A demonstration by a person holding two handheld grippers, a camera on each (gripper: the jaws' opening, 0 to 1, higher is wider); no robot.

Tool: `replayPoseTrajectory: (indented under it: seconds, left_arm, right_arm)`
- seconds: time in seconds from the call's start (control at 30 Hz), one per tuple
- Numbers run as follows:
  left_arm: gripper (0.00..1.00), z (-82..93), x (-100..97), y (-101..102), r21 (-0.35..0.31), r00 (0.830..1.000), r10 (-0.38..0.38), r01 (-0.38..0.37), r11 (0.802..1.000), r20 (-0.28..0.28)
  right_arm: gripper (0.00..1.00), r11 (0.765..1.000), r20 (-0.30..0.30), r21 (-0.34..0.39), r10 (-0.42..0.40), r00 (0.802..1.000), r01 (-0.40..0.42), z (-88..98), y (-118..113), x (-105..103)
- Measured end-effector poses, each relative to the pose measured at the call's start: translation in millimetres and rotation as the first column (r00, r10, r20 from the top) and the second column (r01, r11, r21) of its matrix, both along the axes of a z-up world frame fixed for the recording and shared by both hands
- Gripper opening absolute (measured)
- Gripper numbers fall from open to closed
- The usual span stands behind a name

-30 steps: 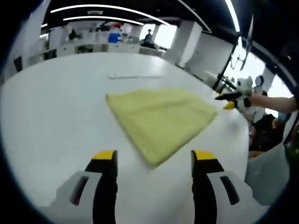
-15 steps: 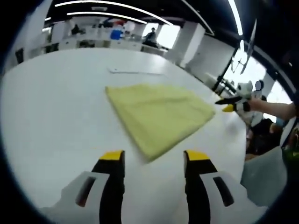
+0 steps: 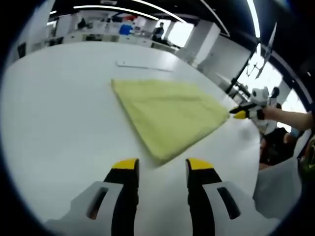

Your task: Fold the garment on the visible template until the final outline fits inside the template.

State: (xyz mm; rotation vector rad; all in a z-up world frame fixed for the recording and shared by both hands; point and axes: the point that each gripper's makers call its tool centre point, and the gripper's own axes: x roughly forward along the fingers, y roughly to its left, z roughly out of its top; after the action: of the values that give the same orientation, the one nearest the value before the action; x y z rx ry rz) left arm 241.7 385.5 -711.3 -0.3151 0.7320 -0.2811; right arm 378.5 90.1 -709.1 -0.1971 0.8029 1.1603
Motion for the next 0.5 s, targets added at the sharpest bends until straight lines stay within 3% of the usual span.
replayPoseTrajectory:
  seconds: [0.5]
  left_arm:
    - [0.13,-4.9,15.4,-6,-0.031,1.000,-0.003,0.002,1.000,-0.011]
  right_arm:
    - [0.07,1.000,-0.033,0.012,-0.021,0.999,0.022,-8.5,5,4]
